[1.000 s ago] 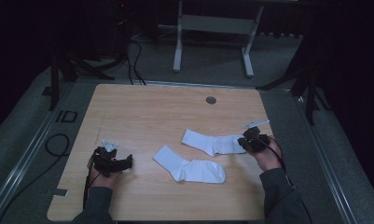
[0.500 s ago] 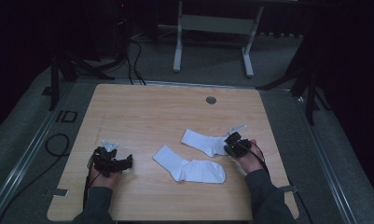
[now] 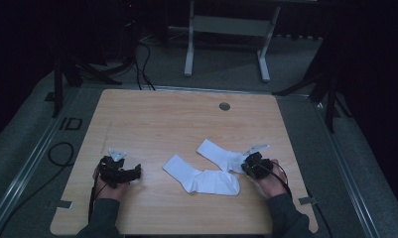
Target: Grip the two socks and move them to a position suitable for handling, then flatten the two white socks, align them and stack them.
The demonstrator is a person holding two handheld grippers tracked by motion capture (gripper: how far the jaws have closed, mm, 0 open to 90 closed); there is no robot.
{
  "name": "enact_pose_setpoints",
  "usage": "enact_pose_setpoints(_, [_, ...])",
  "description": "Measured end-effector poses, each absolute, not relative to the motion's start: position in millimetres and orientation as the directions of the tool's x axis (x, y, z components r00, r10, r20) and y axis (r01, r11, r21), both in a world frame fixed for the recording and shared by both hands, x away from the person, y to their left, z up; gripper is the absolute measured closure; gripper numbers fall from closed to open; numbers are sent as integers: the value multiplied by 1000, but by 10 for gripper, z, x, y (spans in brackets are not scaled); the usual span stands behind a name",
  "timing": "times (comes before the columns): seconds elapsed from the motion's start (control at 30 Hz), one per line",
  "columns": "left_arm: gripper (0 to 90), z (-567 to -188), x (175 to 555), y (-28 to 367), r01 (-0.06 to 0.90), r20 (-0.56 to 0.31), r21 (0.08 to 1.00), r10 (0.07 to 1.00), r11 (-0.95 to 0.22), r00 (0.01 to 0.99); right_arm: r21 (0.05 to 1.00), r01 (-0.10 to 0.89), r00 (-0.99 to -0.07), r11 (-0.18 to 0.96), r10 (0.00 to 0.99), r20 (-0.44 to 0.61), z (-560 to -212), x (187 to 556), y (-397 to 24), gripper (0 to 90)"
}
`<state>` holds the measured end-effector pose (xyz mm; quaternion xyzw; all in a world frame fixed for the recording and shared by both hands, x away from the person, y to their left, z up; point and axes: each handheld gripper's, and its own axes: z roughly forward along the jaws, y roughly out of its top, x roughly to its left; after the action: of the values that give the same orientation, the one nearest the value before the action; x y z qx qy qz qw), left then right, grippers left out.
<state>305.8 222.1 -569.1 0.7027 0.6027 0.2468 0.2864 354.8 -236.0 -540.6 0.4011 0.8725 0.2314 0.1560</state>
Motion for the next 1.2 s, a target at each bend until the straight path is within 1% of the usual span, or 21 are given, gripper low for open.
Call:
enact_pose_setpoints(0.2, [89,-5691,3058,2221,705,2,700,988,-109,151,528,630,-631,569,771,-79,-5405,3499,-2401,880])
enact_pose_setpoints(0.27, [89,-5692,3057,2219,705,1,701,989,-108,150,521,633,-634,572,769,-74,-5392,3489,-2402,855])
enact_pose_setpoints(0.37, [90,-5691,3057,2219,705,2,701,989,-108,149,540,622,-637,567,767,-72,-5340,3489,-2402,845])
enact_pose_setpoints(0.4, [90,-5692,3058,2218,704,1,702,989,-108,150,564,606,-647,561,760,-61,-5251,3508,-2390,834])
enact_pose_setpoints(0.57, [90,-5691,3058,2219,705,2,701,989,-109,151,588,571,-672,573,738,-66,-5082,3576,-2298,827])
enact_pose_setpoints(0.67, [90,-5691,3058,2219,705,2,701,989,-109,150,604,515,-714,608,694,-90,-4957,3650,-2136,817])
enact_pose_setpoints(0.83, [90,-5691,3058,2218,705,1,701,989,-108,150,602,477,-746,640,657,-107,-4930,3727,-1992,796])
enact_pose_setpoints(0.87, [90,-5691,3058,2218,705,1,701,989,-108,150,593,458,-766,662,633,-115,-4946,3776,-1914,763])
enact_pose_setpoints(0.97, [90,-5691,3058,2219,705,2,701,989,-108,150,582,451,-776,676,619,-118,-4974,3818,-1851,741])
enact_pose_setpoints(1.0, [90,-5691,3058,2218,705,1,701,989,-108,150,575,453,-783,681,612,-108,-5011,3860,-1805,708])
enact_pose_setpoints(1.03, [90,-5691,3058,2218,705,1,701,989,-108,150,575,453,-783,681,612,-108,-5011,3860,-1805,708])
enact_pose_setpoints(1.07, [90,-5691,3058,2219,705,1,701,989,-108,150,563,457,-791,689,604,-98,-5066,3902,-1752,671])
enact_pose_setpoints(1.1, [90,-5691,3058,2219,705,1,701,989,-108,150,563,457,-791,689,604,-98,-5066,3902,-1752,671])
enact_pose_setpoints(1.13, [90,-5691,3058,2219,705,2,701,989,-108,150,549,461,-794,697,600,-95,-5122,3941,-1714,633])
enact_pose_setpoints(1.2, [90,-5691,3058,2219,705,2,701,989,-108,150,541,469,-796,698,600,-84,-5174,3981,-1687,594])
